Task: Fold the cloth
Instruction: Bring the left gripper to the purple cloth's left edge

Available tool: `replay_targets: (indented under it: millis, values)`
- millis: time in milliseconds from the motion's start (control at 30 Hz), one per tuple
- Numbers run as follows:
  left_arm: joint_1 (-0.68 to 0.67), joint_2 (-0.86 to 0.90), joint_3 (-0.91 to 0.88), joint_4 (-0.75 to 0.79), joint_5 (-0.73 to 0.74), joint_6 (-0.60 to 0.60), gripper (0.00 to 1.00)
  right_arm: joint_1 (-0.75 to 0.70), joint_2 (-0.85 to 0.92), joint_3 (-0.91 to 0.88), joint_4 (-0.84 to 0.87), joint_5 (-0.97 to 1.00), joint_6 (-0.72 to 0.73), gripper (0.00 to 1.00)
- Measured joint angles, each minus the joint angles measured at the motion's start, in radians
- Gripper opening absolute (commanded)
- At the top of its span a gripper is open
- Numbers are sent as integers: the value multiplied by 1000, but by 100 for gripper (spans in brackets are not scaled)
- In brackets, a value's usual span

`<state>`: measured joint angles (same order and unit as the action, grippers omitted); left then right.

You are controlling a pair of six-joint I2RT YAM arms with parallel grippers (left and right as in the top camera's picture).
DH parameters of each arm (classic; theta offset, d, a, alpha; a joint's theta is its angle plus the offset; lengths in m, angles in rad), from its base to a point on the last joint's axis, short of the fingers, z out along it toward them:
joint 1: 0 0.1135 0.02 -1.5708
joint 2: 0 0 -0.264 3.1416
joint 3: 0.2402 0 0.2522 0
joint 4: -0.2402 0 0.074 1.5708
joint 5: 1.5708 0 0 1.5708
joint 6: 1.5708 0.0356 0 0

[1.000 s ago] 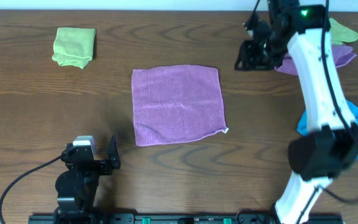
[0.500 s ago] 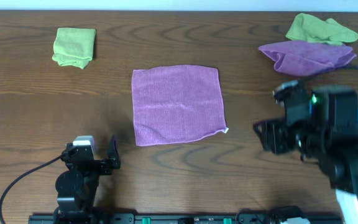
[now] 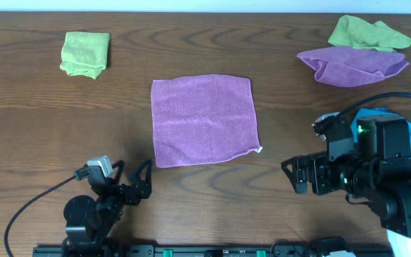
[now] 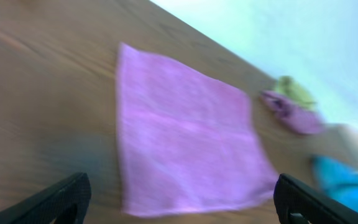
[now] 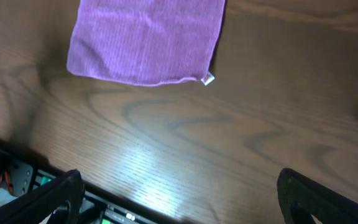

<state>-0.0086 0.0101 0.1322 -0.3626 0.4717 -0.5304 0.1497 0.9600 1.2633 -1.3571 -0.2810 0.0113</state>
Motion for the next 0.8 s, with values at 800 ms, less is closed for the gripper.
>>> replay_targets:
  millis: [800]
  values:
    - [0, 976, 426, 305, 79, 67, 96, -51, 320, -2, 385, -11, 11, 97]
